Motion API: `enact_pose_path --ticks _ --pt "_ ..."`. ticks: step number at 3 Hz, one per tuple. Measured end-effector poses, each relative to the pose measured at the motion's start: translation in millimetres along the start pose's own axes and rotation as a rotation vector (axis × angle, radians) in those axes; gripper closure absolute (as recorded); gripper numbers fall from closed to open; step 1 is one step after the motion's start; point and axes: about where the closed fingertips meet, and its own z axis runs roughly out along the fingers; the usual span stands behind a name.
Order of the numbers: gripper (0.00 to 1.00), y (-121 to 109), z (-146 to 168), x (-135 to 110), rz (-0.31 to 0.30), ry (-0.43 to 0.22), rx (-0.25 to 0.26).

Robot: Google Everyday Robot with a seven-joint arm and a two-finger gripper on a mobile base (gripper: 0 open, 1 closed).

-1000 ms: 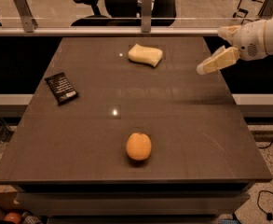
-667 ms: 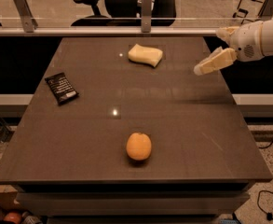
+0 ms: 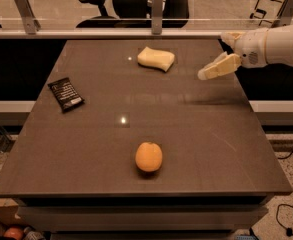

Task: Move sponge near orange

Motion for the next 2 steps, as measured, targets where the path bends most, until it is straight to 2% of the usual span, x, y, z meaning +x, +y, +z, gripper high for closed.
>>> enact_pose_path --ticks 1,2 --pt "0.0 -4.5 16.6 -1.5 -0.005 -0.035 -0.022" --pt "0.0 -7.9 30.7 -4.9 -0.024 -0.039 -0.036"
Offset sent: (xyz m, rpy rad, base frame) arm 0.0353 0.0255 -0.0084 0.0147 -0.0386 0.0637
